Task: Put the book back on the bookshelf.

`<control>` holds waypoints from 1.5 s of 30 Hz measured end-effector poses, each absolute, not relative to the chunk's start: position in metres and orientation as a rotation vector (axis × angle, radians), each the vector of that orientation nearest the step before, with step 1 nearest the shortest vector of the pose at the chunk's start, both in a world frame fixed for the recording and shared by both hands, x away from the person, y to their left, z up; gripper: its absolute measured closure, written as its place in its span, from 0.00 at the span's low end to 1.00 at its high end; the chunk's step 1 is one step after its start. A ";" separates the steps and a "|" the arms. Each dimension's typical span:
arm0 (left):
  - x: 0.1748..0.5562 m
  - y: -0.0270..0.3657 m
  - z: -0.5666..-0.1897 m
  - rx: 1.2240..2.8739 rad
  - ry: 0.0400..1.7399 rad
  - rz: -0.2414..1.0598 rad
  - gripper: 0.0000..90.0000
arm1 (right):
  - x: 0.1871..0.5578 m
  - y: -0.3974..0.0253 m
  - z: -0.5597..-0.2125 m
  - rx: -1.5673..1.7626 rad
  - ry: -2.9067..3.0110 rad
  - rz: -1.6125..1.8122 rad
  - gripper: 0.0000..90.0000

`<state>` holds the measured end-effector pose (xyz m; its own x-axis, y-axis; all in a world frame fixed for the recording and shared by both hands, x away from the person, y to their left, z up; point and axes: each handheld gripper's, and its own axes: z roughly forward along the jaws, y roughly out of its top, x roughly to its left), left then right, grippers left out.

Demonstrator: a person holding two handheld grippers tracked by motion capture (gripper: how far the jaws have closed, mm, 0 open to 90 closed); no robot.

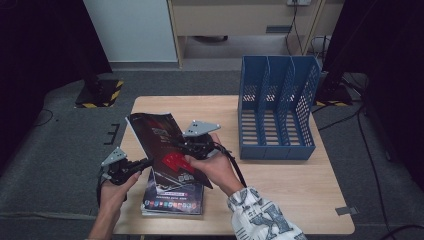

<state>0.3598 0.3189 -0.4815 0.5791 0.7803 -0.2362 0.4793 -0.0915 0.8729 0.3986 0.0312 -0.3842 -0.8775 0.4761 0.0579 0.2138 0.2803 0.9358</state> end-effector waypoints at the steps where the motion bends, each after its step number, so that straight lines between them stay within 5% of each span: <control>1: 0.358 0.319 -0.478 1.742 1.040 0.387 0.94 | 0.399 0.030 -0.384 0.639 2.313 1.636 0.96; 11: 0.351 0.323 -0.462 1.712 1.027 0.530 0.96 | 0.402 0.025 -0.386 0.660 2.288 1.644 0.96; 45: 0.348 0.321 -0.457 1.717 0.968 0.547 0.96 | 0.406 0.023 -0.387 0.598 2.297 1.655 0.80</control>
<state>0.3479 0.3207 -0.4573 0.5695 0.8166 -0.0934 0.3410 -0.1313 0.9309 0.4061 0.0232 -0.3870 -0.8852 0.4636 0.0374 0.1822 0.2717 0.9450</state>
